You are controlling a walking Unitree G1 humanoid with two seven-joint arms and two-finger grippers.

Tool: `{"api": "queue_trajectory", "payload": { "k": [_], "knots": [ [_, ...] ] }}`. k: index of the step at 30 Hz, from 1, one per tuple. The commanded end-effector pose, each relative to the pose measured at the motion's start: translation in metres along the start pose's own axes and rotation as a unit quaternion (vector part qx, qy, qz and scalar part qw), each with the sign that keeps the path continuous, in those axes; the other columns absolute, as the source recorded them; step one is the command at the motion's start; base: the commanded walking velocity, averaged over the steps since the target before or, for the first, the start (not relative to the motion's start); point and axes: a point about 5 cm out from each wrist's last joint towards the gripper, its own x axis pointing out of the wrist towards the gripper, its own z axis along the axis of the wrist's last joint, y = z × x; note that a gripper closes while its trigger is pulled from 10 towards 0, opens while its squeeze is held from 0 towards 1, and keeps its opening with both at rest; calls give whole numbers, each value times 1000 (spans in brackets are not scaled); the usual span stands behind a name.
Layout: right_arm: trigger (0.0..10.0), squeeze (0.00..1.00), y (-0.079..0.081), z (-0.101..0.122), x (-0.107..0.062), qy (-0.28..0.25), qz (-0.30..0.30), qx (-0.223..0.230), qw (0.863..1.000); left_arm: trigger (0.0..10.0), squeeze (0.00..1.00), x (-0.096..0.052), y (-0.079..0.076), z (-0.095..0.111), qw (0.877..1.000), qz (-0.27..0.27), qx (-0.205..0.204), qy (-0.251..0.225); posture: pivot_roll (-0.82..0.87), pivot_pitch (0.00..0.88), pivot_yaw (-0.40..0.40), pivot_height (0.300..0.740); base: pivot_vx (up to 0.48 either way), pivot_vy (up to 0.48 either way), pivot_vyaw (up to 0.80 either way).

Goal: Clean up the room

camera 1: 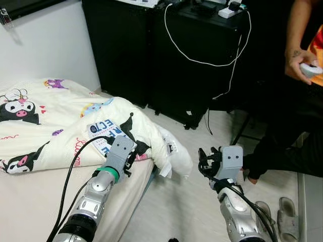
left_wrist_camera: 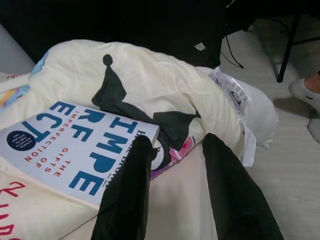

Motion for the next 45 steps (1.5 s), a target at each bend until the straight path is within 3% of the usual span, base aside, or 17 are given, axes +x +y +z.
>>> {"api": "queue_trajectory", "payload": {
  "k": [1,10,45],
  "knots": [
    [10000,0,0,-9,-5,19,-2,-1,1000,10000,0,-3,-5,-3,1000,-10,5,1,24,69,28,740,0,0,0],
    [10000,0,0,-10,-6,20,-1,0,1000,10000,0,-3,-6,-3,1000,-11,9,1,24,69,28,740,0,0,358],
    [10000,0,-2,-8,-5,10,-21,21,999,10000,0,-1,-9,3,1000,-17,20,-9,24,78,35,740,0,0,38]
  ]
}}
